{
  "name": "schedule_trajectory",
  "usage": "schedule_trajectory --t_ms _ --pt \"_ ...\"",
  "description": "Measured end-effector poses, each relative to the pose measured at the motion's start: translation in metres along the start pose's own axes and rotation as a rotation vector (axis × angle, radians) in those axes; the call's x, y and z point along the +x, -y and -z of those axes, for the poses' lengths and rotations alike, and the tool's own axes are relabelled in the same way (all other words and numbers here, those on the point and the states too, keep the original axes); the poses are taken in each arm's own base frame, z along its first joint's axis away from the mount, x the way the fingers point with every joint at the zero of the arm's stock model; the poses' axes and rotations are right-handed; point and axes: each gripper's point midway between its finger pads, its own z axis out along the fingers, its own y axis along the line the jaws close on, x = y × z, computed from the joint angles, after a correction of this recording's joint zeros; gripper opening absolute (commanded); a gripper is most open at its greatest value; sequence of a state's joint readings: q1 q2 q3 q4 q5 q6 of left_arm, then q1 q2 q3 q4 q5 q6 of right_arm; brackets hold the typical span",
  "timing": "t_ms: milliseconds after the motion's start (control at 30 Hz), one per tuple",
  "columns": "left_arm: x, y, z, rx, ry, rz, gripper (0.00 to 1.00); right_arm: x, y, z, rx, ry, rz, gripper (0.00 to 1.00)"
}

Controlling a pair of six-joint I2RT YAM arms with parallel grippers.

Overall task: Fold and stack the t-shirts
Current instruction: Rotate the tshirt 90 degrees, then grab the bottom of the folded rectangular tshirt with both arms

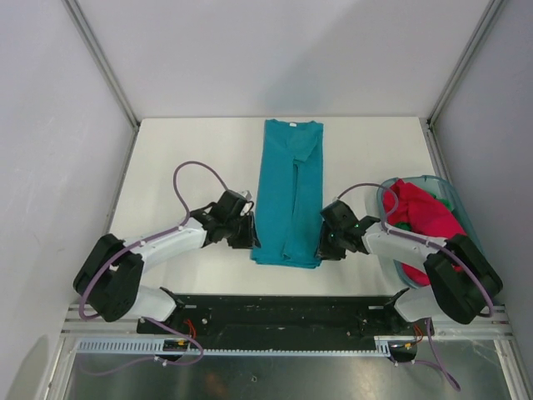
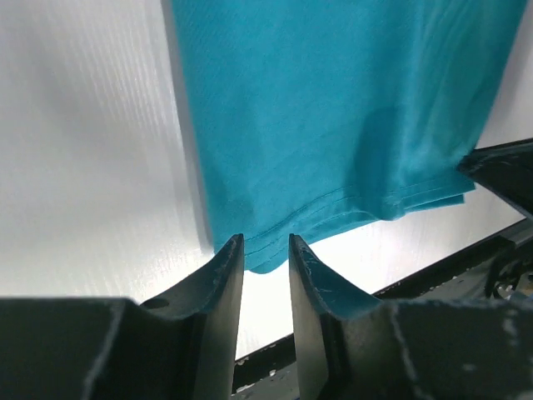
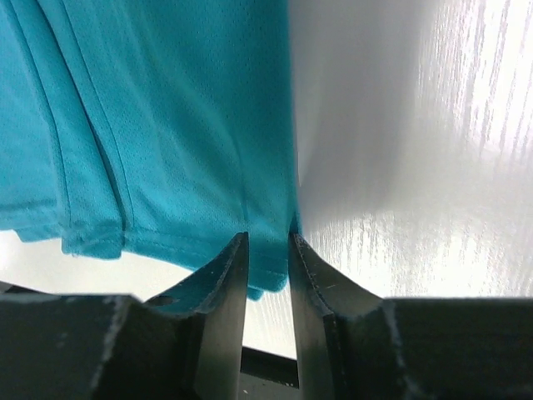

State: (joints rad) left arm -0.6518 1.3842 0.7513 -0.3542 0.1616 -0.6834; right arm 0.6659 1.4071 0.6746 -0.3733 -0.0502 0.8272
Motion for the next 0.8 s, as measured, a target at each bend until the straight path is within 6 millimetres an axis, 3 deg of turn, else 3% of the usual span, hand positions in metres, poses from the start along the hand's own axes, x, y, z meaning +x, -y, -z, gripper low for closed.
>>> schedule_trajectory --t_ms 367,567,800 --pt "0.017 -0.012 -0.010 -0.040 -0.059 -0.011 0.36 -0.003 -0.001 0.025 -0.032 0.036 0.025 0.39" --pt "0.030 -0.012 -0.017 -0.054 -0.095 -0.033 0.40 0.001 0.000 0.026 -0.023 0.032 0.041 0.40" --pt "0.031 -0.017 -0.019 -0.080 -0.090 -0.034 0.40 0.016 -0.002 0.018 -0.003 -0.004 0.082 0.40"
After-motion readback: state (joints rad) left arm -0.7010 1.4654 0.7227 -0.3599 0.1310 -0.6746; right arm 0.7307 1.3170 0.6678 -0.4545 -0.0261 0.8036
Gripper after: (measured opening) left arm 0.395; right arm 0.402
